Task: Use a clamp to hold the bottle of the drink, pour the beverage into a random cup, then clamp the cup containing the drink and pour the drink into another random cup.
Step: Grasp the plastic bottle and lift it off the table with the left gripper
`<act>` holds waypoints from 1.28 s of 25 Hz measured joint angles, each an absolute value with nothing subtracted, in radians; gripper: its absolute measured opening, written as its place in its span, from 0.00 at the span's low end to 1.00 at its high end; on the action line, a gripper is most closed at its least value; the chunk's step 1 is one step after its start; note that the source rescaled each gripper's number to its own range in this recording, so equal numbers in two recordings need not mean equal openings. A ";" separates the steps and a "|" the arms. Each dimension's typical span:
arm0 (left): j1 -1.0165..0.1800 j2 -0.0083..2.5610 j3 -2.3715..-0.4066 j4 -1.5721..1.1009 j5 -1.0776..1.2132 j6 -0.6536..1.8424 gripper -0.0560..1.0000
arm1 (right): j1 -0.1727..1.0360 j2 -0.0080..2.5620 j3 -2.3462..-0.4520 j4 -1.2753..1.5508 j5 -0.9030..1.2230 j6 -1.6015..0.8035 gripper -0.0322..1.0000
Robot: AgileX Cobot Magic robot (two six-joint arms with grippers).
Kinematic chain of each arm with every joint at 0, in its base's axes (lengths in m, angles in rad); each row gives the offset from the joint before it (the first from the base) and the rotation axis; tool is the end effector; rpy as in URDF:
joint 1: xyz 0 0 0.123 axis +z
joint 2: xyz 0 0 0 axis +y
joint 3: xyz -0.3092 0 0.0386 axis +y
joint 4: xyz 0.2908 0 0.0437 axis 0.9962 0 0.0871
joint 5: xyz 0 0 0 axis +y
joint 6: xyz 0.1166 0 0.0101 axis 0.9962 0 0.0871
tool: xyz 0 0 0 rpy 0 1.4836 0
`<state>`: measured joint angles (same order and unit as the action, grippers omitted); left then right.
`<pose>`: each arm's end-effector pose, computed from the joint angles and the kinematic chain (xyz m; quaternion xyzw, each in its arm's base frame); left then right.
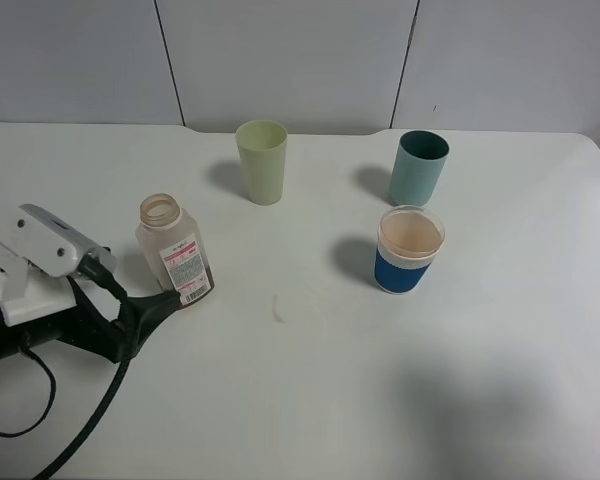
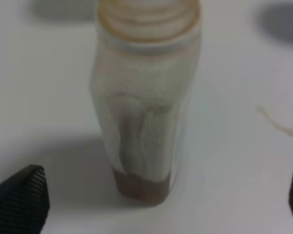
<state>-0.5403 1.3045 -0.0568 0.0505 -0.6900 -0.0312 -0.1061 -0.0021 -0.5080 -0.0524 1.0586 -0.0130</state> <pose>0.1643 -0.1029 0.1164 0.2388 0.8184 -0.1507 0.5005 0.0271 -0.0083 0.2890 0.0407 0.8488 -0.0575 0.5241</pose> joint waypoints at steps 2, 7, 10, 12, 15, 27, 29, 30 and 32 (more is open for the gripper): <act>-0.540 1.376 -0.057 0.051 -0.750 -0.031 1.00 | -0.106 -0.002 -0.508 -0.052 1.059 -0.013 0.85; -0.540 1.544 -0.056 0.051 -0.919 -0.032 1.00 | -0.106 -0.002 -0.508 -0.052 1.059 -0.013 0.85; -0.539 1.616 -0.056 0.051 -1.006 -0.033 1.00 | -0.106 -0.002 -0.508 -0.052 1.059 -0.013 0.85; -0.526 1.656 -0.056 0.051 -1.060 -0.034 1.00 | -0.106 -0.002 -0.508 -0.052 1.059 -0.013 0.85; -0.495 1.711 -0.056 0.051 -1.123 -0.034 1.00 | -0.106 -0.002 -0.508 -0.052 1.059 -0.013 0.85; -0.384 1.870 -0.129 0.187 -1.206 -0.034 1.00 | -0.106 -0.002 -0.508 -0.052 1.059 -0.013 0.85; -0.384 1.880 -0.152 0.205 -1.206 -0.034 1.00 | -0.106 -0.002 -0.508 -0.052 1.059 -0.013 0.85; -0.384 1.886 -0.162 0.219 -1.206 -0.033 1.00 | -0.106 -0.002 -0.508 -0.052 1.059 -0.013 0.85; -0.384 1.898 -0.186 0.249 -1.206 -0.031 1.00 | -0.106 -0.002 -0.508 -0.052 1.059 -0.013 0.85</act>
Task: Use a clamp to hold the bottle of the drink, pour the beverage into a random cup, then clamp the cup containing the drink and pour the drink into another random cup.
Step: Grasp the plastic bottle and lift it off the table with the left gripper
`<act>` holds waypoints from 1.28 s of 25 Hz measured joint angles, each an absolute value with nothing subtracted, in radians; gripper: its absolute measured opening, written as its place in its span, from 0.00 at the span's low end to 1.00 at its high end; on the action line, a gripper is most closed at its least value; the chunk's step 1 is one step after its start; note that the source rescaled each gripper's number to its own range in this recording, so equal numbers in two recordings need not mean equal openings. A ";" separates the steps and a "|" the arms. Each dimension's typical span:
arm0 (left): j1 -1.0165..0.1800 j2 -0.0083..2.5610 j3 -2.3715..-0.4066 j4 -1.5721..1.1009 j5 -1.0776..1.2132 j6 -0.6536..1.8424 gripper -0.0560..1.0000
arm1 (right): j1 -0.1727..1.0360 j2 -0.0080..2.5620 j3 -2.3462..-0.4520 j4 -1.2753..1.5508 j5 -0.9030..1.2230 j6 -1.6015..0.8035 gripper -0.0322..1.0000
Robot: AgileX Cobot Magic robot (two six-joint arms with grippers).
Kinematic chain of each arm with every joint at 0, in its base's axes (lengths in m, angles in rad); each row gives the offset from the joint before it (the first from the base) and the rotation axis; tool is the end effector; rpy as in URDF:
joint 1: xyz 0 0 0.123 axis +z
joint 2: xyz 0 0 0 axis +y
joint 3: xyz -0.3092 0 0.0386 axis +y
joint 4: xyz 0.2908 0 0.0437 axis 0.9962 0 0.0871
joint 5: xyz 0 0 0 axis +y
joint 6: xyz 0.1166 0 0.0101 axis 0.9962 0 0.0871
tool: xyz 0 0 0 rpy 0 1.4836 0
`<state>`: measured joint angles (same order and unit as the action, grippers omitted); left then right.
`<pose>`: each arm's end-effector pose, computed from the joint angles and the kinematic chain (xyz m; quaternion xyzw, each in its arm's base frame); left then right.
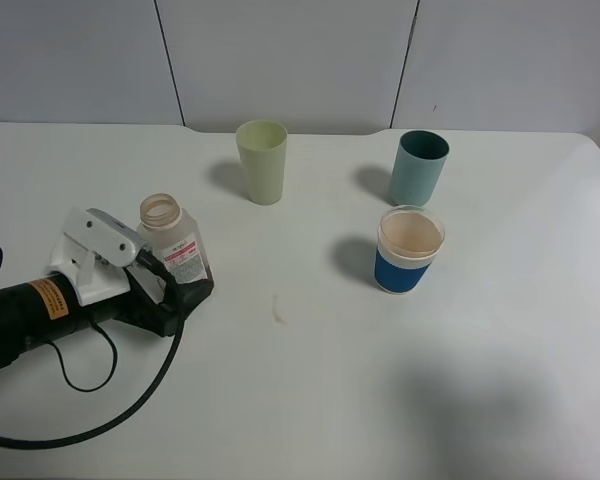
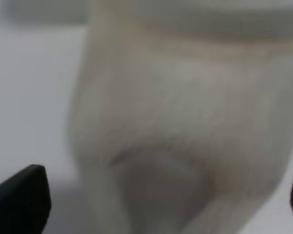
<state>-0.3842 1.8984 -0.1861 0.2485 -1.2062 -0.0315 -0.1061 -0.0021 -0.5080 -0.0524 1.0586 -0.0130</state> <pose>0.2141 -0.1156 0.0618 0.2446 0.8017 -0.1830 0.5137 0.0271 -0.0083 0.2890 0.0407 0.8488 -0.0575 0.5241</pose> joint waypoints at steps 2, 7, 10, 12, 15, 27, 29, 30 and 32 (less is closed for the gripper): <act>-0.384 1.914 -0.202 0.267 -1.206 -0.031 1.00 | -0.106 -0.002 -0.508 -0.052 1.059 -0.013 0.85; -0.384 1.929 -0.209 0.274 -1.206 -0.031 1.00 | -0.106 -0.002 -0.508 -0.052 1.059 -0.013 0.85; -0.384 1.929 -0.210 0.276 -1.206 -0.031 0.98 | -0.106 -0.002 -0.508 -0.052 1.059 -0.013 0.85; -0.384 1.929 -0.210 0.277 -1.206 -0.031 0.93 | -0.106 -0.002 -0.508 -0.052 1.059 -0.013 0.85; -0.384 1.929 -0.210 0.277 -1.206 -0.031 0.68 | -0.106 -0.002 -0.508 -0.052 1.059 -0.013 0.85; -0.381 1.929 -0.210 0.294 -1.205 0.000 0.10 | -0.106 -0.002 -0.508 -0.052 1.059 -0.013 0.85; -0.381 1.929 -0.210 0.295 -1.205 0.000 0.10 | -0.106 -0.002 -0.508 -0.052 1.059 -0.013 0.85; -0.381 1.929 -0.210 0.295 -1.205 0.000 0.10 | -0.106 -0.002 -0.508 -0.052 1.059 -0.013 0.85; -0.381 1.929 -0.210 0.295 -1.205 -0.005 0.10 | -0.106 -0.002 -0.508 -0.052 1.059 -0.013 0.85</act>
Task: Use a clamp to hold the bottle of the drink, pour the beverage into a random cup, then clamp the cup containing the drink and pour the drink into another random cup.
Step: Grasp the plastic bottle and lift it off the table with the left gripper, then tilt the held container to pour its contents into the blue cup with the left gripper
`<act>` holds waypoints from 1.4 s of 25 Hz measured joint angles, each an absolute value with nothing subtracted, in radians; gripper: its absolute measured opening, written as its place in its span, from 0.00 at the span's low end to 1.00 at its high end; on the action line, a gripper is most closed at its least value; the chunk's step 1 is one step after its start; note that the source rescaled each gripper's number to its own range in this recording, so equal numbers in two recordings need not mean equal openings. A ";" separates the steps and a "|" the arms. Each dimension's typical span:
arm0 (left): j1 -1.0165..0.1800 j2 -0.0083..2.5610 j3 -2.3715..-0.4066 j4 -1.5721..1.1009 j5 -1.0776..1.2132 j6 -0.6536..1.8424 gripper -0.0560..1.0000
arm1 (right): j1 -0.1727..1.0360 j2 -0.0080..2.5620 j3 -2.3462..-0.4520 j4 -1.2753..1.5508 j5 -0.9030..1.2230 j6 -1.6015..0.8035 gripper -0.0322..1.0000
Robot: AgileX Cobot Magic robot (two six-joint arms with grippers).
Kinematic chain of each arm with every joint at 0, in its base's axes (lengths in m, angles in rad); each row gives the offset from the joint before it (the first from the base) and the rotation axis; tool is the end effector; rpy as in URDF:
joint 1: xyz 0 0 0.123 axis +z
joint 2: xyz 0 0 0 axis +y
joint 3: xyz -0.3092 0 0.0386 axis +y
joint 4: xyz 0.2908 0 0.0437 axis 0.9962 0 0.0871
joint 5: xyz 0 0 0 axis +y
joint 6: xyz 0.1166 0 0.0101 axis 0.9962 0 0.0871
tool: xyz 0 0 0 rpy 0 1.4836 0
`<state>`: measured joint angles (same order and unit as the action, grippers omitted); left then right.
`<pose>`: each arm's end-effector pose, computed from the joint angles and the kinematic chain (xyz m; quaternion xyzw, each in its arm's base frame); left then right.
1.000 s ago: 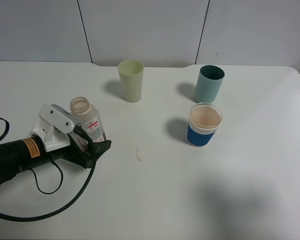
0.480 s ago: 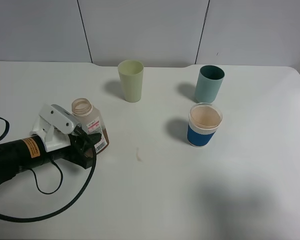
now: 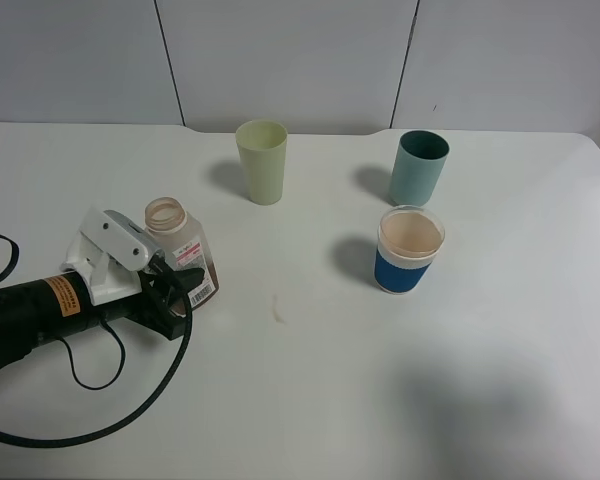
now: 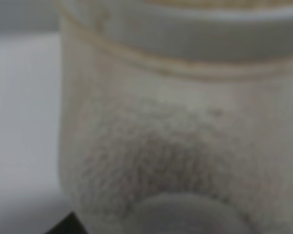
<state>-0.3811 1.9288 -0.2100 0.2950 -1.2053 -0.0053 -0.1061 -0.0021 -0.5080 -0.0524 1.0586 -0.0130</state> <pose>0.2171 -0.1212 0.0568 0.2717 0.7948 -0.1882 0.5090 0.0271 -0.0083 0.2890 0.0407 0.8488 -0.0575 0.5241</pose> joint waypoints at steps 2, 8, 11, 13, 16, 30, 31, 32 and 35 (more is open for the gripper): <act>-0.381 1.929 -0.210 0.295 -1.206 -0.017 0.10 | -0.106 -0.002 -0.508 -0.052 1.059 -0.013 0.85; -0.381 1.866 -0.160 0.218 -1.196 -0.061 0.10 | -0.106 -0.002 -0.508 -0.052 1.059 -0.013 0.85; -0.381 1.775 -0.133 0.133 -1.194 -0.080 0.10 | -0.106 -0.002 -0.508 -0.052 1.059 -0.013 0.85; -0.381 1.717 -0.129 0.087 -1.174 -0.093 0.10 | -0.106 -0.002 -0.508 -0.052 1.059 -0.013 0.85; -0.381 1.635 -0.129 -0.044 -1.096 -0.088 0.10 | -0.106 -0.002 -0.508 -0.052 1.059 -0.013 0.85; -0.510 1.504 -0.280 -1.029 -0.737 0.682 0.10 | -0.106 -0.002 -0.508 -0.052 1.059 -0.013 0.85; -0.540 1.502 -0.307 -1.112 -0.735 0.799 0.10 | -0.106 -0.002 -0.508 -0.052 1.059 -0.013 0.85; -0.571 1.502 -0.335 -1.180 -0.736 0.917 0.10 | -0.106 -0.002 -0.508 -0.052 1.059 -0.013 0.85; -0.651 1.503 -0.411 -1.400 -0.770 1.225 0.10 | -0.106 -0.002 -0.508 -0.052 1.059 -0.013 0.85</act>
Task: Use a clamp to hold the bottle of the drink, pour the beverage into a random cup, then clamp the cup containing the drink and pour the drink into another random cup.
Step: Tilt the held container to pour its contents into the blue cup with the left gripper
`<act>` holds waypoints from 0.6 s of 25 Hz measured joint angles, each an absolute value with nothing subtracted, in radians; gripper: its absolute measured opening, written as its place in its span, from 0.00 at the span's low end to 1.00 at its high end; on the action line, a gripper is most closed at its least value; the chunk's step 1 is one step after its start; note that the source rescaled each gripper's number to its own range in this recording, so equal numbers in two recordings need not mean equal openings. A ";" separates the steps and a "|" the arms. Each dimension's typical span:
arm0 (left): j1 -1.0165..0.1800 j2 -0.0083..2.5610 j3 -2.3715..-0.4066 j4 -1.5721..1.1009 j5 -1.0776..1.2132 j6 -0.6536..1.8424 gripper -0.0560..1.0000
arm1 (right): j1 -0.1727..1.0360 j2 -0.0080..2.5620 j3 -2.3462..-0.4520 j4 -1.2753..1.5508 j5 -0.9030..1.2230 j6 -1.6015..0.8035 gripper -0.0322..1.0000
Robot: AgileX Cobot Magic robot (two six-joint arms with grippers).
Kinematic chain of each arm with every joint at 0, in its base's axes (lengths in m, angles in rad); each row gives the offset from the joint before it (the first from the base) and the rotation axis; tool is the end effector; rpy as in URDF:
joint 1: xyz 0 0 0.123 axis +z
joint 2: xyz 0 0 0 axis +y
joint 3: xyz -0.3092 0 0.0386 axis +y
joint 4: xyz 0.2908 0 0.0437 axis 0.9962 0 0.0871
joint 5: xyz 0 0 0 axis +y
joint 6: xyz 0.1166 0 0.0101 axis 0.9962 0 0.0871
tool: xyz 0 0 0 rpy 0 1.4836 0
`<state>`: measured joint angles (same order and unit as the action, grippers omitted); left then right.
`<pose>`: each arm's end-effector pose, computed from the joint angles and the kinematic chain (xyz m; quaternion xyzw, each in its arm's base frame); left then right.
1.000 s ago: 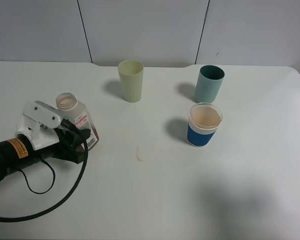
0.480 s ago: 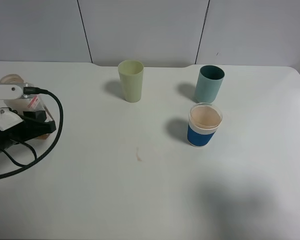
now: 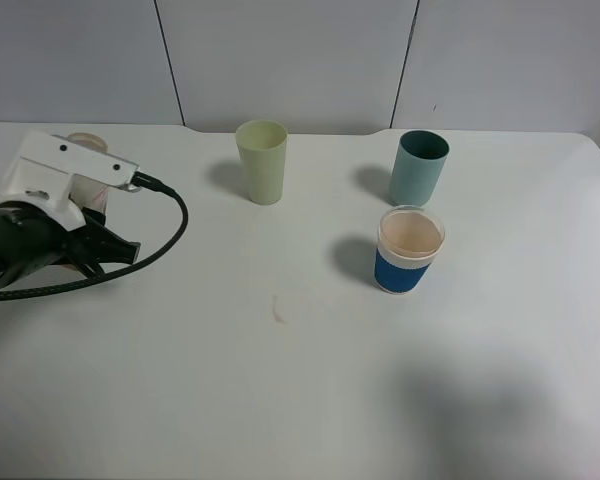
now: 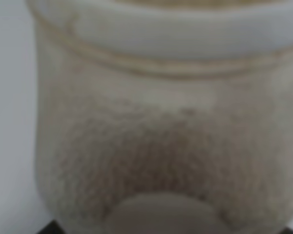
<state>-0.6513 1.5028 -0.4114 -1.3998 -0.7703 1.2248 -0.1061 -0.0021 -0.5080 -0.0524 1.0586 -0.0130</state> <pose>0.2453 -0.0861 0.1328 0.1051 0.8717 0.1969 0.4362 0.0271 -0.0083 0.2890 0.0407 0.8488 -0.0575 0.5241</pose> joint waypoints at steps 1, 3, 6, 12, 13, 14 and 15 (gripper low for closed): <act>-0.672 1.503 -0.438 -1.448 -0.790 1.317 0.10 | -0.106 -0.002 -0.508 -0.052 1.059 -0.013 0.85; -0.716 1.503 -0.485 -1.536 -0.835 1.457 0.10 | -0.106 -0.002 -0.508 -0.052 1.059 -0.013 0.85; -0.769 1.504 -0.554 -1.613 -0.887 1.604 0.10 | -0.106 -0.002 -0.508 -0.052 1.059 -0.013 0.85; -0.850 1.562 -0.685 -1.676 -0.965 1.778 0.10 | -0.106 -0.002 -0.508 -0.052 1.059 -0.013 0.85; -0.857 1.579 -0.708 -1.680 -0.973 1.802 0.10 | -0.106 -0.002 -0.508 -0.052 1.059 -0.013 0.85; -0.864 1.597 -0.726 -1.683 -0.979 1.824 0.10 | -0.106 -0.002 -0.508 -0.052 1.059 -0.013 0.85; -0.870 1.615 -0.744 -1.683 -0.985 1.844 0.10 | -0.106 -0.002 -0.508 -0.052 1.059 -0.013 0.85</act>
